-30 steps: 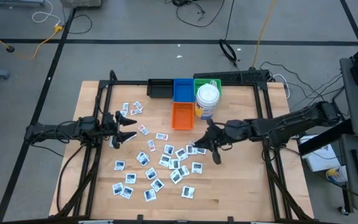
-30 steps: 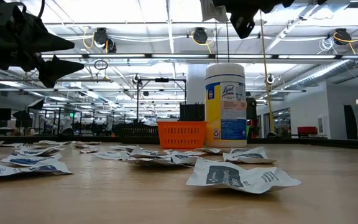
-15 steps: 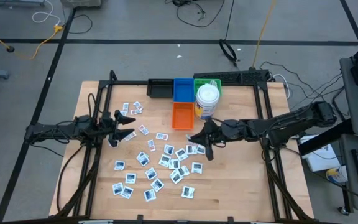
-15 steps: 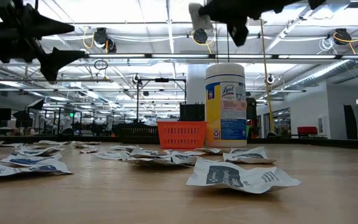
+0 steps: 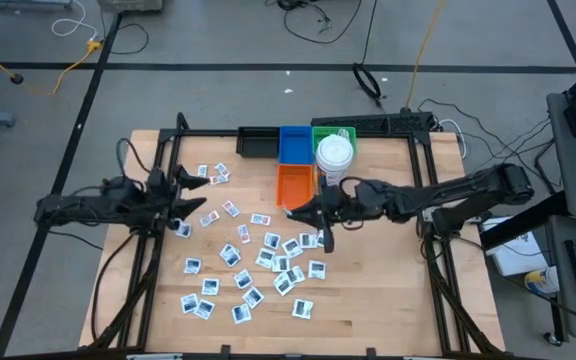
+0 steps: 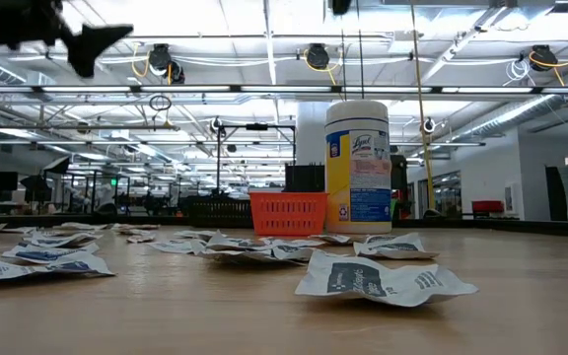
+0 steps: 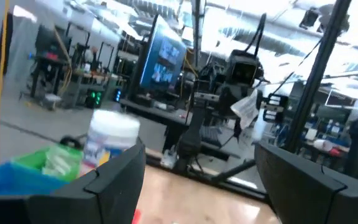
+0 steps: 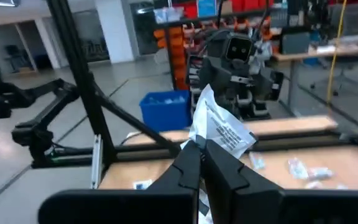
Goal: Pick & Place First Aid Supplies
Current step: Put the gray towelette pack into the black bin
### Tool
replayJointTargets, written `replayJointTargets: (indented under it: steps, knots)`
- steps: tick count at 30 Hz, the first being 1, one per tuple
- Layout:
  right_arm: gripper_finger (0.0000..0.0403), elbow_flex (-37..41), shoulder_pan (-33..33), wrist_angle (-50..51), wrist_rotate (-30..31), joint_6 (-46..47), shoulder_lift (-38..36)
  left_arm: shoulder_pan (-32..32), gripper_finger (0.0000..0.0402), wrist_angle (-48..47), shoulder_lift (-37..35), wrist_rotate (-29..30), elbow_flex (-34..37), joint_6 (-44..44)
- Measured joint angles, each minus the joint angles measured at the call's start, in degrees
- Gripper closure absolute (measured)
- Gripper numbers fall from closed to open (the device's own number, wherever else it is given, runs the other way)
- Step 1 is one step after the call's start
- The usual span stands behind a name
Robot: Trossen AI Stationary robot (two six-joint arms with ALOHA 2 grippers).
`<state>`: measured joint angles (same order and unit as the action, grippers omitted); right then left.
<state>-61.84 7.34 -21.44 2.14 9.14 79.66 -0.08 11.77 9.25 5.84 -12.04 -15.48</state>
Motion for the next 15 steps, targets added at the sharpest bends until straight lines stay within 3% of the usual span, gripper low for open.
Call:
replayJointTargets:
  steps: [8,15]
  knots:
    - [0.0403,-7.42,-4.12,0.63,-12.11,-0.55,-0.03,0.01,0.0096,0.14,16.83,-5.91,-15.52,3.82]
    - [0.0403,-8.91,-4.71,0.29,-14.89,-2.53,0.02,-0.04,0.0096,-0.06,34.35,-9.03,-28.37,7.50]
